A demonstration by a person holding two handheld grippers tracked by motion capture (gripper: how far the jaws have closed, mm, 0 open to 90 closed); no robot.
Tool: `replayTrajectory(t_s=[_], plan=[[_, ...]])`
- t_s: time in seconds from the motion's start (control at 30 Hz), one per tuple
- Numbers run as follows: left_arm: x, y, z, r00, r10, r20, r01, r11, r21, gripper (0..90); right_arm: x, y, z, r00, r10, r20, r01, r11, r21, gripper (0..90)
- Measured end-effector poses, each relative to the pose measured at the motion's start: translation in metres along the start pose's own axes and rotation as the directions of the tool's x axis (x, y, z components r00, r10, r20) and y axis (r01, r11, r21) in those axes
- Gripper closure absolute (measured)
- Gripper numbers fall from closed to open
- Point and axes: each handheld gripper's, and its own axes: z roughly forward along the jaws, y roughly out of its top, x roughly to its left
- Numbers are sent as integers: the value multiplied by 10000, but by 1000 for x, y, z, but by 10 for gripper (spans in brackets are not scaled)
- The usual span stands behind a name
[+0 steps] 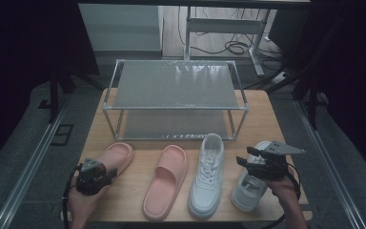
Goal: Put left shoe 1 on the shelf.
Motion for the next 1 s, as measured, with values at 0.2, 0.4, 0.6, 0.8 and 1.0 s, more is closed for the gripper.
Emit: replayTrajectory(t_s=[0.2,0.4,0.6,0.8,1.0], plan=[[-4,2,1,9985,443,-327,-446,9990,-77,824,-2,-1,0,10000,65,60,-65,10000,-2,390],[-3,9,-6,9970,678,-368,-681,9977,-57,847,-1,1,-3,10000,5,62,-4,9999,-161,391],[-5,17,-18,9981,549,-289,-560,9977,-374,847,-1,3,-9,9999,19,115,-15,9993,-367,392],[-12,33,-21,9979,642,7,-641,9965,-544,846,-1,5,-16,9999,26,123,-19,9985,-551,392],[-21,53,-21,9958,913,60,-908,9939,-619,846,-2,5,-17,9999,24,145,-16,9983,-590,393]])
